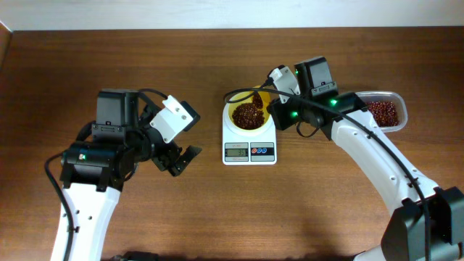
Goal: Scoop item into bowl and weigh 50g on scale
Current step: 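Hold the scoop tilted over the bowl, trickling beans in slowly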
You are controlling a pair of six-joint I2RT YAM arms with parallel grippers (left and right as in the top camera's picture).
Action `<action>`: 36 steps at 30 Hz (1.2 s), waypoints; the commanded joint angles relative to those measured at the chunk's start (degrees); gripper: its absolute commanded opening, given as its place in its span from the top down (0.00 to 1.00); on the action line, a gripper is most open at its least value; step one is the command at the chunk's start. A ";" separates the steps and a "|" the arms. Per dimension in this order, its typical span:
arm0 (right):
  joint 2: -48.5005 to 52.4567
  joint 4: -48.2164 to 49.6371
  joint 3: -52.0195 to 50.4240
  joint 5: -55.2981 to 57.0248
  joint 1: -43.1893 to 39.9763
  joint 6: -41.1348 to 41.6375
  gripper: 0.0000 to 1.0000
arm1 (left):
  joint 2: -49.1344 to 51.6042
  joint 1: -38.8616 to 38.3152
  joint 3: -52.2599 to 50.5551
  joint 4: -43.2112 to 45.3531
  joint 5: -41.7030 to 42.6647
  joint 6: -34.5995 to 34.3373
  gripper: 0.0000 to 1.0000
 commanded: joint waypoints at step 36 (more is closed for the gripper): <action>-1.51 0.39 1.33 3.48 2.62 -0.42 0.96 | -0.02 0.17 1.01 0.04 -0.02 0.87 0.01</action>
